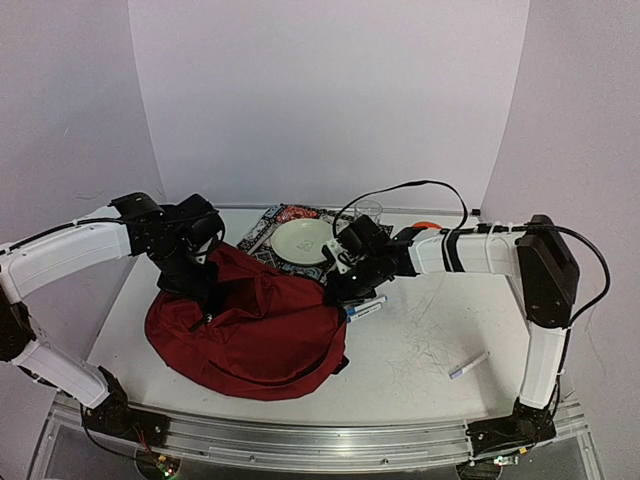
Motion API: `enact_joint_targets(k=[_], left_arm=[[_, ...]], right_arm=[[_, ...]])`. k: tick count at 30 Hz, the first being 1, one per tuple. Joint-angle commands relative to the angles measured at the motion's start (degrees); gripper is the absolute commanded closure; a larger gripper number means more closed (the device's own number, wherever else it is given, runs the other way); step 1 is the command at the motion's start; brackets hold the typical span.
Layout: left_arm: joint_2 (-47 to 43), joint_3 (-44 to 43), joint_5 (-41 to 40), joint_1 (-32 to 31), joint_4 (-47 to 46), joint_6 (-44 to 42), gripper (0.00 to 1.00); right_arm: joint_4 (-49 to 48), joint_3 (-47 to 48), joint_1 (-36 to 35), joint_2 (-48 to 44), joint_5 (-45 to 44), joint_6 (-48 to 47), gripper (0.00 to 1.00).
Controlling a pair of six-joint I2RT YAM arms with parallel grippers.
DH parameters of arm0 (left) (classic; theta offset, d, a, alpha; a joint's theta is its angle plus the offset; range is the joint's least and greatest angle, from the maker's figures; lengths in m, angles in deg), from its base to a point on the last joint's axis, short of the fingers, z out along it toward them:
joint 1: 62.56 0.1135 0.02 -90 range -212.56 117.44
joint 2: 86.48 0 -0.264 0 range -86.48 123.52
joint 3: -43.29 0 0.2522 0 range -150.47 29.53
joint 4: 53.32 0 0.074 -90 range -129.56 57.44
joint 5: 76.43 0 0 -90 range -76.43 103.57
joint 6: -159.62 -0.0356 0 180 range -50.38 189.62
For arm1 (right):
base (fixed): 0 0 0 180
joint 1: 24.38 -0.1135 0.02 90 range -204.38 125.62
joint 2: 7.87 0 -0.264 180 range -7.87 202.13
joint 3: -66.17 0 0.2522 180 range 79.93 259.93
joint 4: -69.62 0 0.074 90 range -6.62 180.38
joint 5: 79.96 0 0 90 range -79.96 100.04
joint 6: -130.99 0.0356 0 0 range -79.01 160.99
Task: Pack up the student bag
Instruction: Rotate the student bag at the center of the board.
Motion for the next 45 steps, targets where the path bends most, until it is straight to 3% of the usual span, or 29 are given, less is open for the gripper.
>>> enact_joint_targets(k=[1, 4, 10, 20, 28, 35, 45], left_arm=[[-2.32, -3.48, -2.56, 0.44, 1.84, 1.64, 1.00], [-2.77, -3.44, -6.24, 0.43, 2.39, 2.61, 1.00], [-2.28, -4.46, -15.07, 0.60, 5.02, 6.11, 1.00], [-1.90, -6.77, -22.70, 1.26, 7.44, 6.05, 1.00], [-0.86, -5.62, -22.62, 2.02, 7.74, 6.53, 1.00], [-0.17, -5.15, -21.06, 2.02, 7.55, 6.34, 1.00], [-1.17, -4.80, -18.33, 2.01, 6.84, 5.94, 1.00]], right_arm=[[4.16, 1.63, 0.42, -2.51, -1.06, -0.85, 0.66], [4.42, -1.11, 1.66, -6.28, -3.49, -0.81, 0.55], [6.12, -7.53, 5.37, -12.14, -10.64, 0.48, 0.43], [9.54, -8.09, 5.78, -7.55, -19.29, 5.29, 0.42], [10.52, 0.33, 2.14, -0.21, -20.49, 5.26, 0.40], [10.43, 11.42, -1.67, 7.89, -17.50, -2.25, 0.42], [10.16, 19.14, -2.43, 16.24, -13.83, -5.54, 0.59]])
